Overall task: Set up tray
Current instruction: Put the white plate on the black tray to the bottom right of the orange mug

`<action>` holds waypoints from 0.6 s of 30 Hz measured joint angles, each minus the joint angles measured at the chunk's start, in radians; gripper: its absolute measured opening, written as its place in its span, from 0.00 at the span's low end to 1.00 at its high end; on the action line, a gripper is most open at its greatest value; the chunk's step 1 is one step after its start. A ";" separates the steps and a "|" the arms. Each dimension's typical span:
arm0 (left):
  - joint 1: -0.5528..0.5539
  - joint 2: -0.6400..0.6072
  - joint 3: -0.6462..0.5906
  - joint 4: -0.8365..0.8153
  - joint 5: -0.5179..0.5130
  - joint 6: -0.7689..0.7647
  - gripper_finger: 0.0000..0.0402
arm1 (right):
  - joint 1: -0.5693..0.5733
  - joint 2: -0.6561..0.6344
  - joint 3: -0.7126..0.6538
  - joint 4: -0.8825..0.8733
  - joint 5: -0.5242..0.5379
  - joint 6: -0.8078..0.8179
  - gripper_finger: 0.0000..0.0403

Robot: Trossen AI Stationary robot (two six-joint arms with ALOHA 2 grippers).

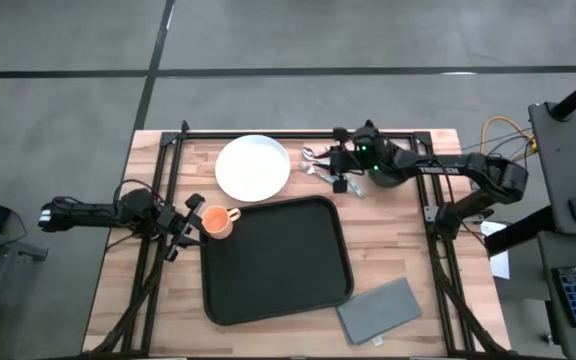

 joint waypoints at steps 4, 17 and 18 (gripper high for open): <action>0.000 0.003 0.000 -0.002 0.000 0.000 0.21 | 0.006 0.017 0.015 -0.001 0.001 -0.015 0.26; -0.001 0.026 0.000 0.001 0.000 0.000 0.21 | 0.024 0.132 0.097 -0.060 -0.027 -0.097 0.56; -0.001 0.026 0.000 -0.001 0.000 0.000 0.21 | 0.030 0.150 0.110 -0.068 -0.029 -0.102 0.57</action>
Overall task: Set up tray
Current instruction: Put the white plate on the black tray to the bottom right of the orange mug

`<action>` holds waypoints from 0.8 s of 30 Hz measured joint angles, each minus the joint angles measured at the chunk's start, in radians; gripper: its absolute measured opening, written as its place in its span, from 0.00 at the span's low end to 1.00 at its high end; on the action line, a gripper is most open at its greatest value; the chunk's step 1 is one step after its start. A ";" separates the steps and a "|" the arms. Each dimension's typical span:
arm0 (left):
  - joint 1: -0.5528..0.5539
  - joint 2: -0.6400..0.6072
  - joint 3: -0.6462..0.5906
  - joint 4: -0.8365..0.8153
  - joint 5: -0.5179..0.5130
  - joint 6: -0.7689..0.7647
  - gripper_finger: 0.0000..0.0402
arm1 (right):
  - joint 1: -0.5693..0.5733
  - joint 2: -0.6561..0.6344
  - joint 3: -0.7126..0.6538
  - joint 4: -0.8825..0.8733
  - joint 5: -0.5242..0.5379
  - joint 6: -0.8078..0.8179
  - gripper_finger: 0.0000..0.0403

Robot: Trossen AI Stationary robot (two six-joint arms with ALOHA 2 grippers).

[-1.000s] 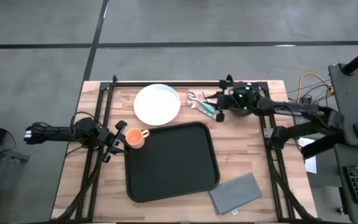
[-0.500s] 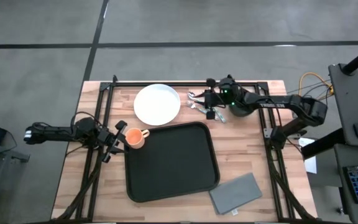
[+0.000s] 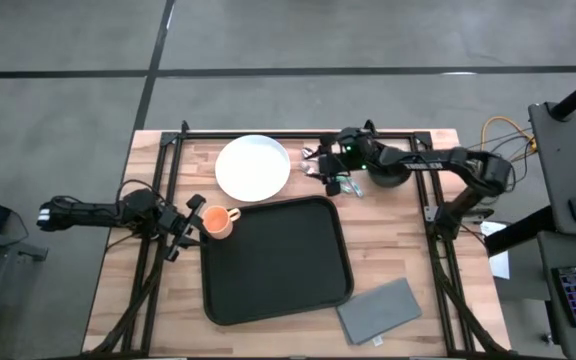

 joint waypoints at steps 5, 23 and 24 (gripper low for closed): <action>0.000 0.000 0.000 0.001 0.000 0.000 0.21 | 0.051 0.105 0.098 -0.095 0.001 -0.059 0.57; 0.001 0.000 0.000 0.002 0.000 0.000 0.21 | 0.130 0.337 0.318 -0.247 0.141 -0.170 0.52; 0.001 -0.001 -0.001 0.001 0.000 0.000 0.21 | 0.131 0.350 0.324 -0.244 0.142 -0.176 0.52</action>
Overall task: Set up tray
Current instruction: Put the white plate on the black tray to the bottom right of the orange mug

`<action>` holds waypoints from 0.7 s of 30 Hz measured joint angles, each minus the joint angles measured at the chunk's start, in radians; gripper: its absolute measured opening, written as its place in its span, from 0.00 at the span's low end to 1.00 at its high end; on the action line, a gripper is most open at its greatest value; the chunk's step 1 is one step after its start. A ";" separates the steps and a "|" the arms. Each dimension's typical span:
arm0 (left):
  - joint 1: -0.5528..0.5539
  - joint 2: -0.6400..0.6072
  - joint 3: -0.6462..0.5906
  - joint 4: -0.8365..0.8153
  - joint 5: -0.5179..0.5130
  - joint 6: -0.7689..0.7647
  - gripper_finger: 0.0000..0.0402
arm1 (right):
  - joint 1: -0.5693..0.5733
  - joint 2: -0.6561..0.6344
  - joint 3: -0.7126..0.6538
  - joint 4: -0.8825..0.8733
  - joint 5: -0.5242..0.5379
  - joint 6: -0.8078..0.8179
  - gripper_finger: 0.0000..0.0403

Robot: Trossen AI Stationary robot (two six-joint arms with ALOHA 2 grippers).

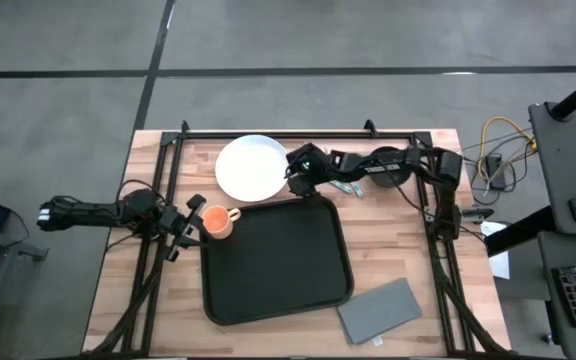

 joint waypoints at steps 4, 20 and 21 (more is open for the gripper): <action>0.000 0.002 0.000 0.000 0.000 0.000 0.21 | 0.009 0.061 0.030 0.000 0.002 -0.014 0.52; 0.000 0.025 0.000 0.001 0.000 0.000 0.21 | 0.029 0.117 0.137 -0.083 0.151 -0.020 0.52; 0.000 0.025 0.000 -0.001 0.000 0.000 0.21 | 0.029 0.117 0.138 -0.080 0.148 -0.027 0.52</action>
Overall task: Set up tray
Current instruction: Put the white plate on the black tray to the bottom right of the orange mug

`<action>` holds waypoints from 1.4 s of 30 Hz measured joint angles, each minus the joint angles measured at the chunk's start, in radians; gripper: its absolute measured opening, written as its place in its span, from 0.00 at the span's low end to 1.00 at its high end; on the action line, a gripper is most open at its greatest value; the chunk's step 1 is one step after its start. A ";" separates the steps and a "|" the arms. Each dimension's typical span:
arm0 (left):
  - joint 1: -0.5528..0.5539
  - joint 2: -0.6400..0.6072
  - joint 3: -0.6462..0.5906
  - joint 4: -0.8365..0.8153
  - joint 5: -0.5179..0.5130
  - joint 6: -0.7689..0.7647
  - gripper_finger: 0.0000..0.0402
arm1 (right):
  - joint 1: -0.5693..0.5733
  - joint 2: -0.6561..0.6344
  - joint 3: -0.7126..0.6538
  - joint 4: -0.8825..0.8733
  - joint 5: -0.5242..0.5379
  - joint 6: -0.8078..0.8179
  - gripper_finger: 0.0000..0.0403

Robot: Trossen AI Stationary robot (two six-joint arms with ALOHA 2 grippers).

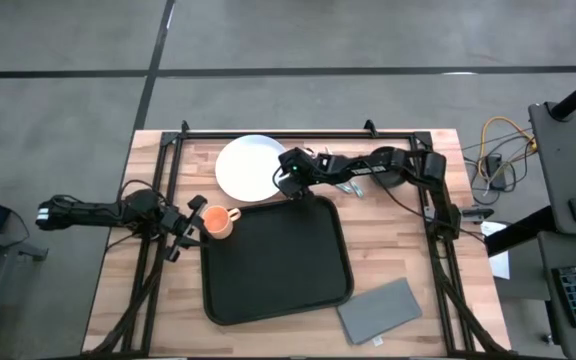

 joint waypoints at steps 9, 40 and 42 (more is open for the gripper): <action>0.000 0.002 0.000 0.002 0.000 0.000 0.21 | 0.000 0.000 0.000 -0.011 -0.022 -0.030 0.52; 0.000 0.003 0.000 0.002 0.000 0.000 0.21 | -0.051 0.004 0.059 -0.118 -0.107 -0.045 0.45; 0.000 0.003 0.000 0.002 0.000 0.000 0.21 | -0.051 0.004 0.059 -0.118 -0.107 -0.045 0.45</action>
